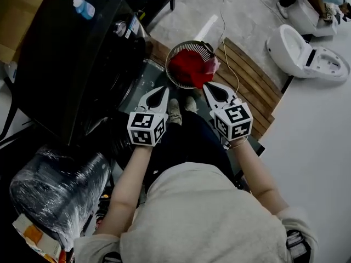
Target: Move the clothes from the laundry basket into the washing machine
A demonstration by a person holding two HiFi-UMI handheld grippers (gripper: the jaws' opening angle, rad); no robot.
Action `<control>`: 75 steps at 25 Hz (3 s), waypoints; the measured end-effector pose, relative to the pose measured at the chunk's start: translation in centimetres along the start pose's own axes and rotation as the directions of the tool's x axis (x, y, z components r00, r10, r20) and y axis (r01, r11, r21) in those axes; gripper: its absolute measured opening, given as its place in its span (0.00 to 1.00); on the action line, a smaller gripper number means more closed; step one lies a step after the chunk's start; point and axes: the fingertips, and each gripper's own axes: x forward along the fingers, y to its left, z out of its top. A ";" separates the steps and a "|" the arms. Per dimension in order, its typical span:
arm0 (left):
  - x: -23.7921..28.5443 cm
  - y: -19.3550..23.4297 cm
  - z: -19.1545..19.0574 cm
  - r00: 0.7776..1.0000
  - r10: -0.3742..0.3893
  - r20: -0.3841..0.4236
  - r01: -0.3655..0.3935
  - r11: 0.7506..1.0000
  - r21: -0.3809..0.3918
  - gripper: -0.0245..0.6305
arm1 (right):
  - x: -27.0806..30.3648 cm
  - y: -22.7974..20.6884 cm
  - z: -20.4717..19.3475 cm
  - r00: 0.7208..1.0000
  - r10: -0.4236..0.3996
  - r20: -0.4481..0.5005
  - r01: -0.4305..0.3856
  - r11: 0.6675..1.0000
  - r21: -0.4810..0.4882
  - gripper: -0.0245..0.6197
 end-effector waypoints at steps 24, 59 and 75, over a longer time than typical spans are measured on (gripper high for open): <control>24.7 13.9 -20.7 0.982 0.131 -0.132 -0.152 0.975 -0.160 0.05 | 31.8 -12.8 -25.6 0.952 0.029 -0.305 -0.087 0.980 -0.178 0.14; 29.5 10.7 -22.5 0.985 -0.104 -0.137 0.104 0.995 -0.002 0.35 | 30.3 -14.6 -25.2 0.964 0.153 -0.218 -0.135 0.986 0.094 0.10; 26.3 5.9 -15.5 0.970 -0.228 -0.084 0.243 0.902 0.358 0.55 | 20.8 -8.1 -12.0 0.970 0.232 0.076 -0.239 0.964 0.118 0.10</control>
